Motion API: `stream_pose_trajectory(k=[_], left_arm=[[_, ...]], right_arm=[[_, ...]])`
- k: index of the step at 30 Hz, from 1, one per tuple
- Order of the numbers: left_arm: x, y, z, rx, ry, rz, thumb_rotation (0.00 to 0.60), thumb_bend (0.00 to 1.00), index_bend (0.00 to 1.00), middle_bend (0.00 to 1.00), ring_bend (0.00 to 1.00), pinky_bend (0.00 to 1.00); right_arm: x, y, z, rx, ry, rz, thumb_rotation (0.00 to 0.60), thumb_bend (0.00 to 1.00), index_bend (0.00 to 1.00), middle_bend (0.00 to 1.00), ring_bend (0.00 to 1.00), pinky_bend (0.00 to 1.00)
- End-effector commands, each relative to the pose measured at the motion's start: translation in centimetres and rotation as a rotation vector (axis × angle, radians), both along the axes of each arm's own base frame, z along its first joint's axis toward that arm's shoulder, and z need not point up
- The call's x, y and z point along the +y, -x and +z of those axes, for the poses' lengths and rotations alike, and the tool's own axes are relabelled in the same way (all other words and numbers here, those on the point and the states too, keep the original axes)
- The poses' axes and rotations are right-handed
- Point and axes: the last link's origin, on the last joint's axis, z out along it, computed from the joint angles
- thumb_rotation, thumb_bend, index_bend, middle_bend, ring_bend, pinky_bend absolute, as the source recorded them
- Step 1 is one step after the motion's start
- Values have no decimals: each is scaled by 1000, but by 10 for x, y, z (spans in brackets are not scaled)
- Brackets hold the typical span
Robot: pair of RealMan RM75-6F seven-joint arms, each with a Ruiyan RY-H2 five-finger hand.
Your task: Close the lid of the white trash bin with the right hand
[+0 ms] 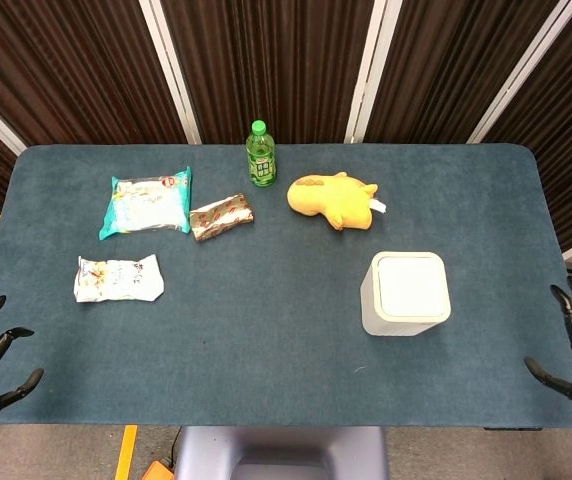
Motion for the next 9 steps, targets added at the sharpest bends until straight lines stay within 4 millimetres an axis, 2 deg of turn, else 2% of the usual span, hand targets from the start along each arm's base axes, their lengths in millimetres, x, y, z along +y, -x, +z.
stream_pose_trajectory(k=[1, 9], left_arm=[[0, 0, 0, 2, -3, 5, 600, 202, 369, 0, 0, 252], [-3, 0, 3, -6, -28, -4, 600, 205, 370, 0, 0, 252]], right_arm=[[2, 2, -4, 27, -46, -33, 600, 260, 0, 0, 0, 147], [2, 0, -7, 25, -46, -33, 600, 260, 0, 0, 0, 149]])
